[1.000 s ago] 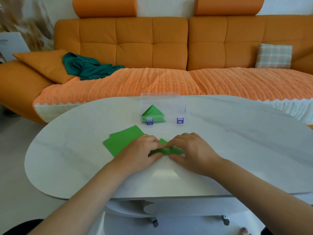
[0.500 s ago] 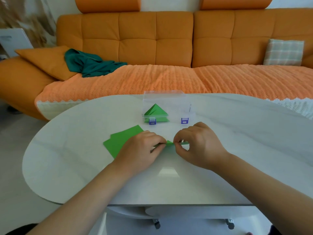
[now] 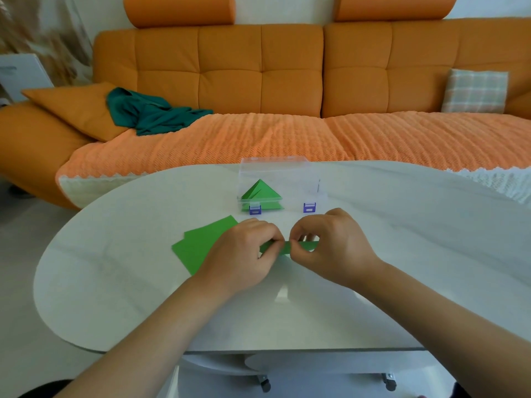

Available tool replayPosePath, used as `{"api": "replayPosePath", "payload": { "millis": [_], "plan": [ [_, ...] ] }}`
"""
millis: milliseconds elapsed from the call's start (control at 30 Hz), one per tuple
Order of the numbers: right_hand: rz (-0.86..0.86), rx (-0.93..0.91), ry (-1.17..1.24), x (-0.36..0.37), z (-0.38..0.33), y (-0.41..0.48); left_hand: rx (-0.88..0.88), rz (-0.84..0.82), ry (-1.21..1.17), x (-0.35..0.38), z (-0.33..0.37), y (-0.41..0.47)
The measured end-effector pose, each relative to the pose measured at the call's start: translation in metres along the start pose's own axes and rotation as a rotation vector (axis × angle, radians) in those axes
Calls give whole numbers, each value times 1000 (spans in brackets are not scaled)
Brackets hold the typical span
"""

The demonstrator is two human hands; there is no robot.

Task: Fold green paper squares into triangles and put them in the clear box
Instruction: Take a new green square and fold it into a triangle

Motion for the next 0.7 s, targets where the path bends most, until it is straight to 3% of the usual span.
{"api": "replayPosePath", "payload": {
  "millis": [367, 500, 700],
  "plan": [
    [65, 107, -10, -21, 37, -2, -78, 104, 74, -40, -31, -11],
    [51, 5, 81, -19, 19, 0, -35, 92, 60, -35, -18, -10],
    [21, -72, -10, -3, -1, 3, 10, 110, 177, -30, -1, -7]
  ]
}}
Point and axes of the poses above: each hand's wrist, its own y-axis towards the middle knuckle, its own x-axis out of the palm, z = x × y, the point moved 10 cm from there along y, towards the middle knuckle, and after that the axes turned 13 degrees about -z, right-handed, at the moved point
